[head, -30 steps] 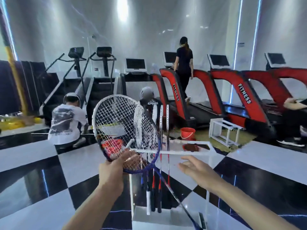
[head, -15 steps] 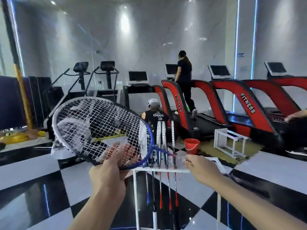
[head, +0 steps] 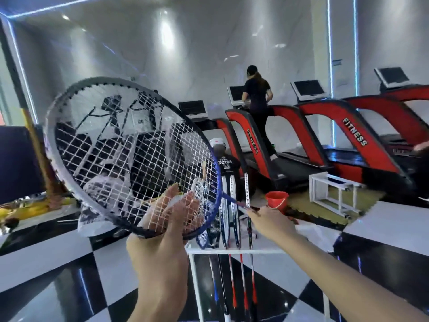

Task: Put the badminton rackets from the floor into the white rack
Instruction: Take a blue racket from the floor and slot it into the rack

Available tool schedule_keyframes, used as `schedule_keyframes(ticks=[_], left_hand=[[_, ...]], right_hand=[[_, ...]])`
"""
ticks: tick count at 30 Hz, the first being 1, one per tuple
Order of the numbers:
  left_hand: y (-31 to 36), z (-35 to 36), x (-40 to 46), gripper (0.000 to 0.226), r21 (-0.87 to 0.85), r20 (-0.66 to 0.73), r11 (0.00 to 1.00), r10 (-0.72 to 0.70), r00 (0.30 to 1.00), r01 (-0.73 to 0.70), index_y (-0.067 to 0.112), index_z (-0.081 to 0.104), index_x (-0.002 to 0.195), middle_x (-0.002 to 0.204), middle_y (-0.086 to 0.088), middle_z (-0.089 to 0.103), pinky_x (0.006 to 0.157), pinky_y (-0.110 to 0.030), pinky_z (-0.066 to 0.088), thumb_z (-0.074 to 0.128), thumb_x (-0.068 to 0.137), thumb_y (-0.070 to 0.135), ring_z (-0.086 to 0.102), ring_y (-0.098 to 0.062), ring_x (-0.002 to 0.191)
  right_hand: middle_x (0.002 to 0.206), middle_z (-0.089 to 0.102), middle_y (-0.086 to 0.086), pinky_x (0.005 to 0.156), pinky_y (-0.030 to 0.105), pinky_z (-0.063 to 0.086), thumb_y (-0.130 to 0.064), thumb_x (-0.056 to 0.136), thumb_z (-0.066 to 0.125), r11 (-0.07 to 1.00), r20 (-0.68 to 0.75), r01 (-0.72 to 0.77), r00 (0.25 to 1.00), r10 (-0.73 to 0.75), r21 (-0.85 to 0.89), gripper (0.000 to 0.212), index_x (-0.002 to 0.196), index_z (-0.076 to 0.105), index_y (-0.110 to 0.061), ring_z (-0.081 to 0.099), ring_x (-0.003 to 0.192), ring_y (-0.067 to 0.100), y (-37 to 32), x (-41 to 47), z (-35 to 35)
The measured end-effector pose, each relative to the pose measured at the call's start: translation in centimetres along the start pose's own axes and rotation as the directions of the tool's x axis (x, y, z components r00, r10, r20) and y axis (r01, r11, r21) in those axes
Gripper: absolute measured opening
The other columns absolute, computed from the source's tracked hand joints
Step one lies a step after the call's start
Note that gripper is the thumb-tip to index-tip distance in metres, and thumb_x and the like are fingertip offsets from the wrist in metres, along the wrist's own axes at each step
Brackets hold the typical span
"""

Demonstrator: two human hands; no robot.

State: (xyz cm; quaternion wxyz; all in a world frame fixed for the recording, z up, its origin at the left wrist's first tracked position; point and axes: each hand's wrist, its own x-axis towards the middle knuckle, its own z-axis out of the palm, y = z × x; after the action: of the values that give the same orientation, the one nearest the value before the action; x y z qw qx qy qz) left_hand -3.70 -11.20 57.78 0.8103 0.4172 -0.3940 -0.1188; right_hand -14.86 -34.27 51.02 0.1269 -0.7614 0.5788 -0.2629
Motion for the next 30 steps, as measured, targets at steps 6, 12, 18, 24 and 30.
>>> schedule_keyframes(ticks=[6,12,18,24,30], left_hand=[[-3.1,4.8,-1.2,0.038,0.128,0.106,0.981,0.132,0.986,-0.145,0.043,0.069,0.083,0.085,0.026,0.072,0.067,-0.004,0.049,0.062,0.085,0.006,0.068,0.007,0.082],[-4.8,7.5,-0.5,0.046,0.177,0.164,0.962,0.180,0.970,-0.208,0.054,0.064,0.088,0.065,0.020,0.069,0.062,-0.017,0.053,0.059,0.089,0.008,0.054,0.010,0.064],[-10.8,11.4,0.3,0.021,0.250,0.173,0.965,0.035,0.984,-0.079,0.027,0.069,0.100,0.056,0.017,0.059,0.055,-0.015,0.044,0.057,0.090,0.012,0.046,0.002,0.055],[-18.6,13.7,0.5,0.024,0.494,0.100,0.862,-0.190,0.977,0.117,0.022,0.051,0.068,0.055,-0.002,0.055,0.044,-0.033,0.035,0.056,0.091,0.021,0.038,-0.015,0.041],[-24.5,14.8,-0.1,0.025,0.637,0.023,0.737,-0.310,0.951,0.225,0.018,0.047,0.068,0.064,-0.008,0.061,0.059,-0.041,0.052,0.055,0.092,0.016,0.055,-0.026,0.056]], right_hand=[[0.130,0.053,0.008,0.076,0.034,0.045,-0.078,0.070,0.047,0.986,0.150,-0.117,0.984,0.099,0.117,0.093,0.137,0.034,-0.015,0.057,0.109,0.026,9.1,0.3,2.5],[0.128,0.054,0.007,0.081,0.033,0.047,-0.068,0.080,0.041,0.990,0.233,-0.033,0.970,0.064,-0.136,0.073,0.137,0.033,-0.023,0.056,0.108,0.023,13.6,0.4,2.0],[0.147,0.032,0.011,0.108,0.039,0.028,-0.061,0.089,0.027,0.901,0.309,0.161,0.951,-0.032,-0.403,0.072,0.140,0.027,-0.011,0.029,0.135,0.027,17.6,0.0,3.0],[0.157,0.010,0.005,0.117,0.041,0.010,-0.066,0.081,0.012,0.895,0.279,0.230,0.952,-0.126,-0.382,0.083,0.147,0.008,-0.016,0.007,0.144,0.024,19.2,-0.2,4.0],[0.157,0.010,0.004,0.117,0.042,0.003,-0.081,0.053,-0.011,0.923,0.231,0.214,0.962,-0.144,-0.319,0.114,0.148,0.007,-0.020,0.004,0.145,0.024,20.6,0.1,5.6]])
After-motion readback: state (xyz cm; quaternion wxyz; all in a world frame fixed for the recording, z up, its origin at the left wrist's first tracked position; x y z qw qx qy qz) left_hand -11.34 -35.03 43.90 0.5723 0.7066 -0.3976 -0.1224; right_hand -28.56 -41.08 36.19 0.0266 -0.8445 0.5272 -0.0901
